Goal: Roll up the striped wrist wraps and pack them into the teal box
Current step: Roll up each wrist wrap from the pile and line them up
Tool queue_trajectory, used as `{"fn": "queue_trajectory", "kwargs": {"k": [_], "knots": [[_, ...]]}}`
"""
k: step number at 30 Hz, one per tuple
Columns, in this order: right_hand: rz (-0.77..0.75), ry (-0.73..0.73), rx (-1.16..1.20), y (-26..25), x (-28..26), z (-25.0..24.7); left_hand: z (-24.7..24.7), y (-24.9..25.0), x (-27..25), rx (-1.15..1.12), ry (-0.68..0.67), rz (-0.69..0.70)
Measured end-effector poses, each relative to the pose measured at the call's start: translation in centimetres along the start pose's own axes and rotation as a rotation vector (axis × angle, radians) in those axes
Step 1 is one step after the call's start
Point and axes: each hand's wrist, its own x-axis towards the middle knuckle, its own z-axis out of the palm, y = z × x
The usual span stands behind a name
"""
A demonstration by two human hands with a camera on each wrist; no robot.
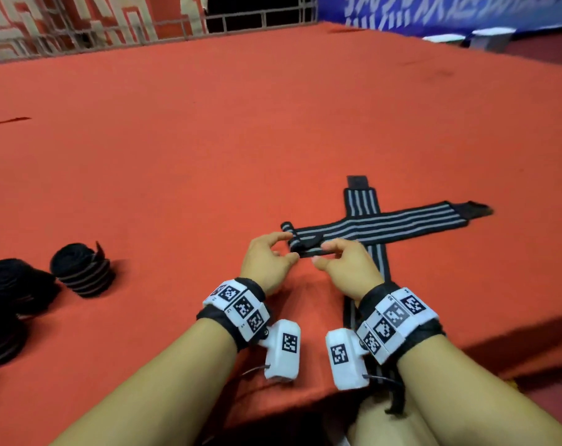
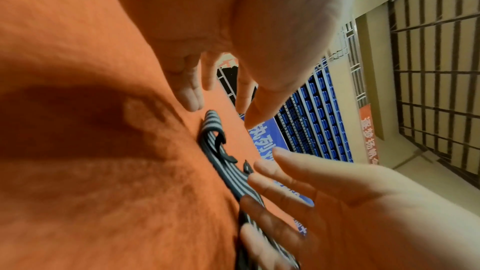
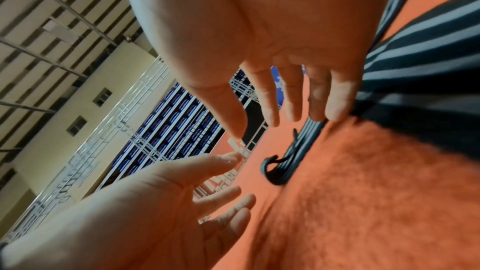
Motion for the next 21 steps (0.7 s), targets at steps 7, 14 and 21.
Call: {"fn": "queue_trajectory", "kwargs": {"k": [7, 14, 21], "knots": [[0.103, -0.076, 0.044, 2.0, 1.9, -0.1, 3.7, -0.4, 4.5, -0.117, 0.097, -0.164], [0.157, -0.131, 0.160, 2.1, 2.4, -0.7, 2.9, 0.9, 4.1, -0.132, 0.281, -0.218], [0.180, -0.062, 0.367, -0.2, 1.4, -0.2, 0.6, 3.9, 0.6, -0.459, 0.095, -0.147]]}}
